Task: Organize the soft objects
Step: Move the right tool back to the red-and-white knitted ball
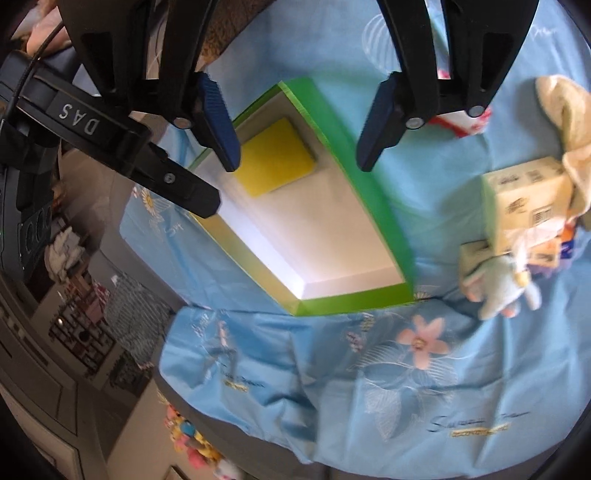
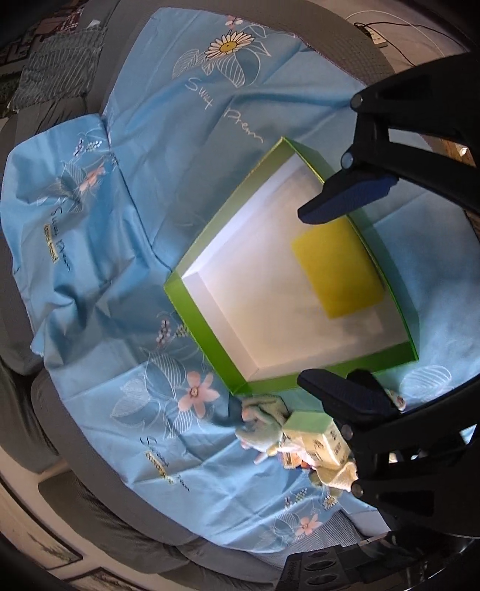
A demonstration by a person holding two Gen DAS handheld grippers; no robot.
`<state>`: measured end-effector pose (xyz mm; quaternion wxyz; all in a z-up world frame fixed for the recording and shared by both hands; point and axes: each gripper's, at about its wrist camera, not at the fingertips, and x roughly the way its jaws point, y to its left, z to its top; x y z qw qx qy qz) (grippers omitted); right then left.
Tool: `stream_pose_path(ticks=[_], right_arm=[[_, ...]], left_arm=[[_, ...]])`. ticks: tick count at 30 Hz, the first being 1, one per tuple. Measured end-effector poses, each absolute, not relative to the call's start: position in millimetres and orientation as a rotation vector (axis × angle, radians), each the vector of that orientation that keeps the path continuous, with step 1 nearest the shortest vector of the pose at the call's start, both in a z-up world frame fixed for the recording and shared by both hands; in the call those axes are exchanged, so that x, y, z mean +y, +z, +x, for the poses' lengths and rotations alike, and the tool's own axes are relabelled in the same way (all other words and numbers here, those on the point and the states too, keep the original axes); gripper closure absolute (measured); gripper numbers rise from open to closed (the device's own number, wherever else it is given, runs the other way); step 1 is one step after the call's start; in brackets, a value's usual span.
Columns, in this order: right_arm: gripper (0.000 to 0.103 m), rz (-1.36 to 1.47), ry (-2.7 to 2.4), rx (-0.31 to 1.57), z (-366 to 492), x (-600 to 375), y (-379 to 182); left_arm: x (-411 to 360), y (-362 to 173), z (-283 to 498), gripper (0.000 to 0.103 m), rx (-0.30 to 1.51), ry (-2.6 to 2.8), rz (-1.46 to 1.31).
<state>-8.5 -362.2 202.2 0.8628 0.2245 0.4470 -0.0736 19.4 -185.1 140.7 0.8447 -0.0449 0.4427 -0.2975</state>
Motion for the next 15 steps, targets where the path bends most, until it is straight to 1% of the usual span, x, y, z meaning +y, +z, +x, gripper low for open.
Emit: stream_pose_path(ticks=[1,8,15], right_arm=[[0.02,0.471,-0.134,0.938,-8,-357,203],[0.018,0.427,-0.025,0.968,-7,-311,205],[0.018,0.381,0.091,1.029,4,-262,196]], left_arm=[[-175,142,18,0.029,0.928,-0.608,-0.111],[-97,139,9,0.029,0.923,-0.444,-0.191],[-21,108,-8,0.029,0.957,-0.289,-0.283]])
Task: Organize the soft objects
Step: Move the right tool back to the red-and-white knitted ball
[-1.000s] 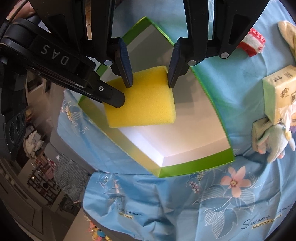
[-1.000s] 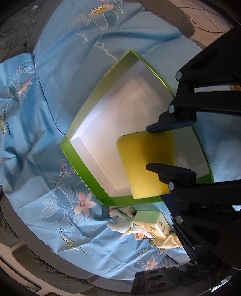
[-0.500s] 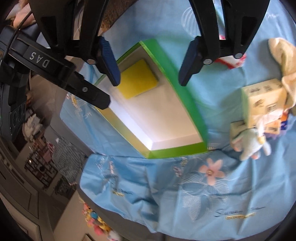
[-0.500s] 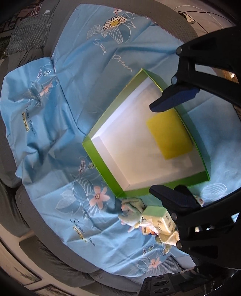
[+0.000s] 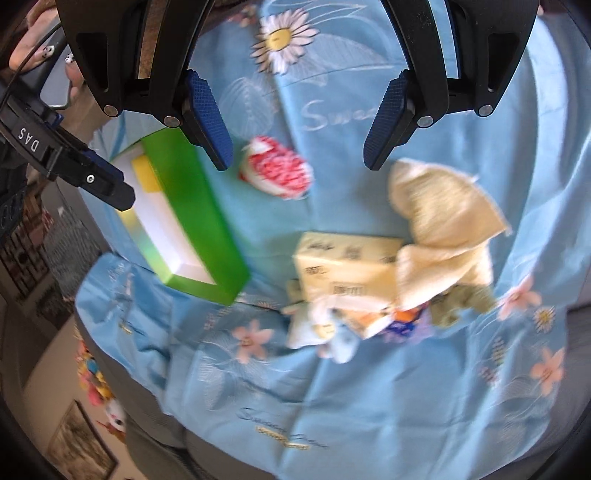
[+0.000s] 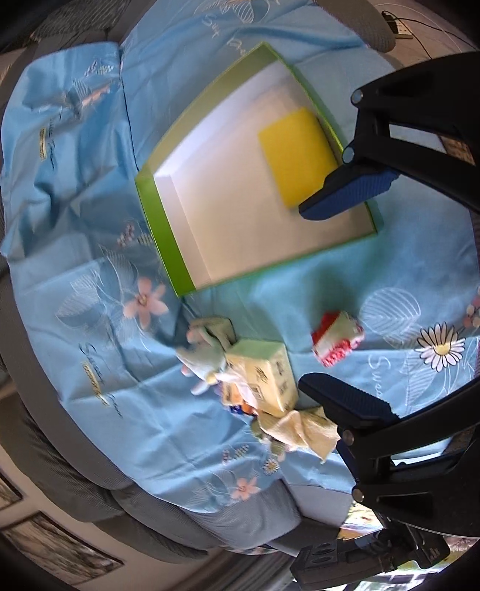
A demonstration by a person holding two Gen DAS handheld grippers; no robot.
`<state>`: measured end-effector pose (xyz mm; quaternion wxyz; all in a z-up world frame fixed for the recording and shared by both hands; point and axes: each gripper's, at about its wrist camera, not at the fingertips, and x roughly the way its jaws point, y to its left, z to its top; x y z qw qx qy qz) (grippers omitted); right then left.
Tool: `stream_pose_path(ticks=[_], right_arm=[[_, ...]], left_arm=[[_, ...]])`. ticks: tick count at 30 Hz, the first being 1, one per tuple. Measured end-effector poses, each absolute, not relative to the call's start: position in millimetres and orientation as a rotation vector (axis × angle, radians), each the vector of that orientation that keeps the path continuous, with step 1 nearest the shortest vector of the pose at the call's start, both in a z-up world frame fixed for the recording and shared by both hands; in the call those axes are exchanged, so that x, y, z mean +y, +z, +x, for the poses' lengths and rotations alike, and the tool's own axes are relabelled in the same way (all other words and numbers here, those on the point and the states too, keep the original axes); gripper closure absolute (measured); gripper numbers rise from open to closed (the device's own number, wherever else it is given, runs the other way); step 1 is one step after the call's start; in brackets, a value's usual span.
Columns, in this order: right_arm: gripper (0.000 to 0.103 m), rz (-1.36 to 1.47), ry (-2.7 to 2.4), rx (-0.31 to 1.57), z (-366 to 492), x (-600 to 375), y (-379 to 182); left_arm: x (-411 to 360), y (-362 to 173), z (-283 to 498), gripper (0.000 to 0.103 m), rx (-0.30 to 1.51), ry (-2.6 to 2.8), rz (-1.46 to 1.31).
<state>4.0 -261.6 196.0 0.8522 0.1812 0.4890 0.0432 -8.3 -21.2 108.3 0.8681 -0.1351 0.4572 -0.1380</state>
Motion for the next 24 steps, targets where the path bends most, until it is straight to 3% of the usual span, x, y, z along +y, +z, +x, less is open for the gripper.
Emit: stream_pose_path(ticks=[8,16,19,21,24], right_arm=[[0.02,0.347,0.183,1.132,21,-211,165],[0.031,0.255,0.172,1.245,48,-184,120],[0.037,0.216,0.169,1.273,54,-179,107],[0.05,0.194,0.153,1.283,55,-178,101],[0.059,0.202,0.186,1.276,53,-177,98]], left_arm=[[31,78,-29,0.029,0.995,-0.182,-0.362],[44,59,-39,0.029,1.035,-0.154,-0.387],[45,58,-40,0.029,1.035,-0.152,-0.383],[45,58,-41,0.029,1.031,-0.152,-0.384],[47,57,-42,0.029,1.029,-0.147,-0.384]])
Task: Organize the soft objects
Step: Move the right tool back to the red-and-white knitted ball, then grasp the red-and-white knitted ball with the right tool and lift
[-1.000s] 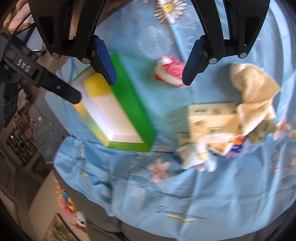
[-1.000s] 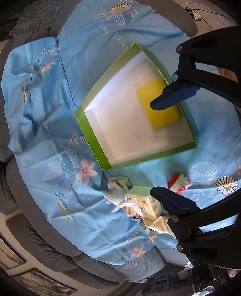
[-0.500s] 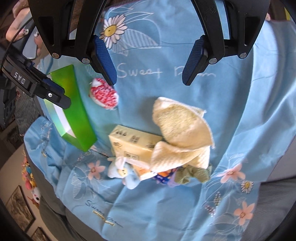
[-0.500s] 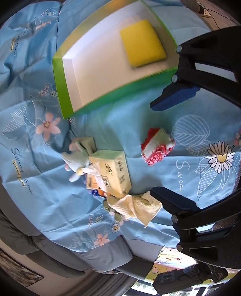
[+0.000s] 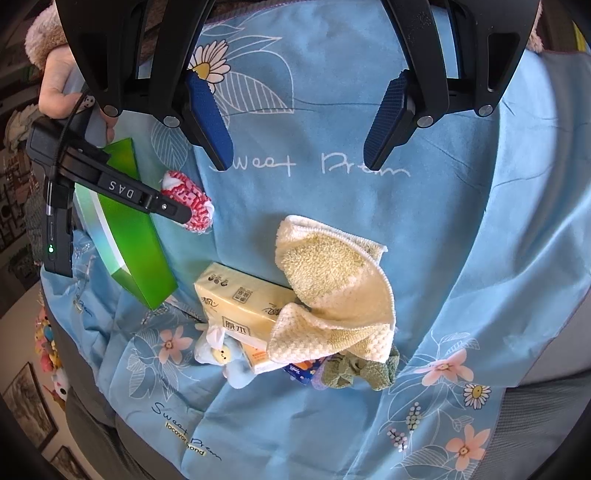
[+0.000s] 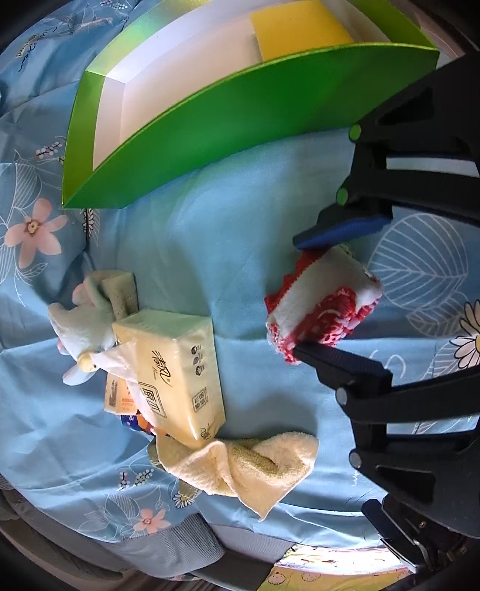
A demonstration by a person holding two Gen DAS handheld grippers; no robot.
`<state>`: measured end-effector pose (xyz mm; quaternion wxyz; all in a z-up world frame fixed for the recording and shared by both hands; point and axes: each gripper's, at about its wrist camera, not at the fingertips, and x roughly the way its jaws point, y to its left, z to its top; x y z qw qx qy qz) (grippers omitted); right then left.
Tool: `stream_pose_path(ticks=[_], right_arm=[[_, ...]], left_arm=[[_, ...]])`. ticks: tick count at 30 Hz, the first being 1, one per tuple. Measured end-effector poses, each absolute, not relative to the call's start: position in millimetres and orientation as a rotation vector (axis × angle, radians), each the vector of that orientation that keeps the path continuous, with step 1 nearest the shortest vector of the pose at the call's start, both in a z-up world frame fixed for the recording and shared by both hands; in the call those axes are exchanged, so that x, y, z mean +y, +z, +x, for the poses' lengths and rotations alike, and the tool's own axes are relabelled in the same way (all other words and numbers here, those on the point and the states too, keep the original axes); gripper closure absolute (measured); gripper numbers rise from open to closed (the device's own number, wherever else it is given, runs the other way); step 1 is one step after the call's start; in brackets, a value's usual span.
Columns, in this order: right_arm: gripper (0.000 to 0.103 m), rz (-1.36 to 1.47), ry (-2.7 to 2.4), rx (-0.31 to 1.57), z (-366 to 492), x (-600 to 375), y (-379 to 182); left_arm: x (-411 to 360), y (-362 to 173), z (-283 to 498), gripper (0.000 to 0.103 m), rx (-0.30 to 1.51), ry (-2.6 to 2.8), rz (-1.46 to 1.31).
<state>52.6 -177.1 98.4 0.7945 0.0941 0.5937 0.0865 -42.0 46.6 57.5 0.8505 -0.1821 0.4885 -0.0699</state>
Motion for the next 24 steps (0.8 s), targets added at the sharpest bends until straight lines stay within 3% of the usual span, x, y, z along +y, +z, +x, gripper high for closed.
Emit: stream_pose_path(ticks=[5,13,19,22,24], right_arm=[[0.067,0.244,0.217,1.265,46,-175,104],[0.066,0.364,0.333,1.284,22,-145,116],[0.059,0.352,0.346,1.313,14,-132,112],[0.042,0.387,0.347,1.316,17,-142,113],[0.037,0.407,0.344,1.298,17,-151,119]], left_arm=[[49,58,-42,0.029,1.026,-0.137,-0.395],[51,57,-42,0.029,1.021,-0.125,-0.407],[48,54,-41,0.029,1.032,-0.134,-0.418],[45,54,-41,0.029,1.036,-0.146,-0.416],[42,54,-41,0.029,1.037,-0.16,-0.417]])
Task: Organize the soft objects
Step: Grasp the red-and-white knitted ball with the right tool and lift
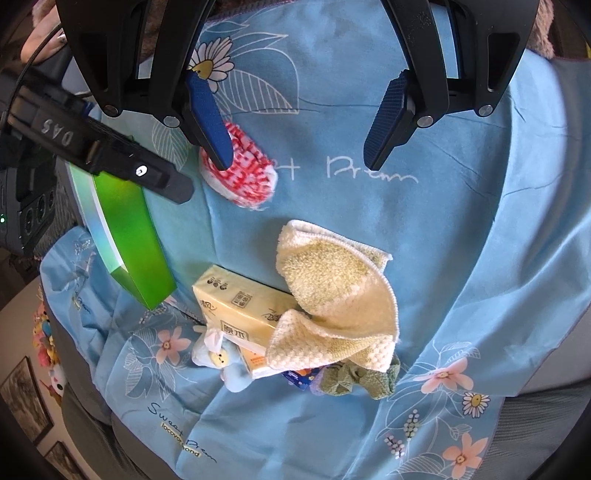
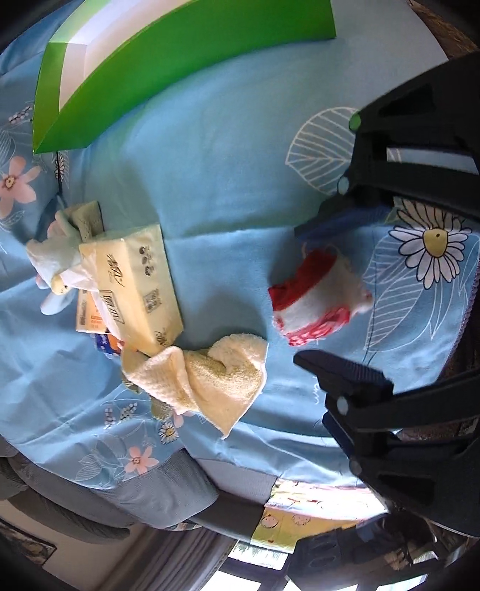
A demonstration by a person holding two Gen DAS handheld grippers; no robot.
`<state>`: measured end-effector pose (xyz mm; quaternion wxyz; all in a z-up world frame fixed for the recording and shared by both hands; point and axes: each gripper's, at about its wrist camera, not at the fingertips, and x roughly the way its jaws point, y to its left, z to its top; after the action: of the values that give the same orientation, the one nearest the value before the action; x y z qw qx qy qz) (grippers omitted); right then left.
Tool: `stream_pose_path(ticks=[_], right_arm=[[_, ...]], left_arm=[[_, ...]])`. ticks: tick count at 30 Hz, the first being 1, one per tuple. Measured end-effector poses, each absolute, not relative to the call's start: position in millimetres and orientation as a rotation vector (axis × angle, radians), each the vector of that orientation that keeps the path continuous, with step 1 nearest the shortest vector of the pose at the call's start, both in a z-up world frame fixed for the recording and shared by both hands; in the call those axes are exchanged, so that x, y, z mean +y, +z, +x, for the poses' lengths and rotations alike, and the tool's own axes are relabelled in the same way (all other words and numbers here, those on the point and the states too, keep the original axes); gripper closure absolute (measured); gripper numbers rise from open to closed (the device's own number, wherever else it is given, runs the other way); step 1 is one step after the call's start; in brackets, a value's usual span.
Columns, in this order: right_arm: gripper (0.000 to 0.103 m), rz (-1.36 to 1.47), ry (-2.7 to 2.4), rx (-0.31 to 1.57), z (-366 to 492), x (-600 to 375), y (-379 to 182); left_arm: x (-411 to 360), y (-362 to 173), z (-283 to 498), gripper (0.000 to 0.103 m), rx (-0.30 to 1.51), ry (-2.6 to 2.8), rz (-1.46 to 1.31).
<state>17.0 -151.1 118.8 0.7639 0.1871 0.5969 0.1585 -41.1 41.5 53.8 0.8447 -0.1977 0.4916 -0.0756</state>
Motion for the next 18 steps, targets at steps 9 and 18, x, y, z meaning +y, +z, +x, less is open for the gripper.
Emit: stream_pose_path(ticks=[9,18], right_arm=[[0.037,0.488,0.414,1.296,25,-170,127],[0.054,0.471,0.506,1.395,31,-149,98]], left_arm=[[5,52,-40,0.029,1.05,-0.303,-0.425],[-9,33,-28,0.048,1.094,-0.346,-0.448]])
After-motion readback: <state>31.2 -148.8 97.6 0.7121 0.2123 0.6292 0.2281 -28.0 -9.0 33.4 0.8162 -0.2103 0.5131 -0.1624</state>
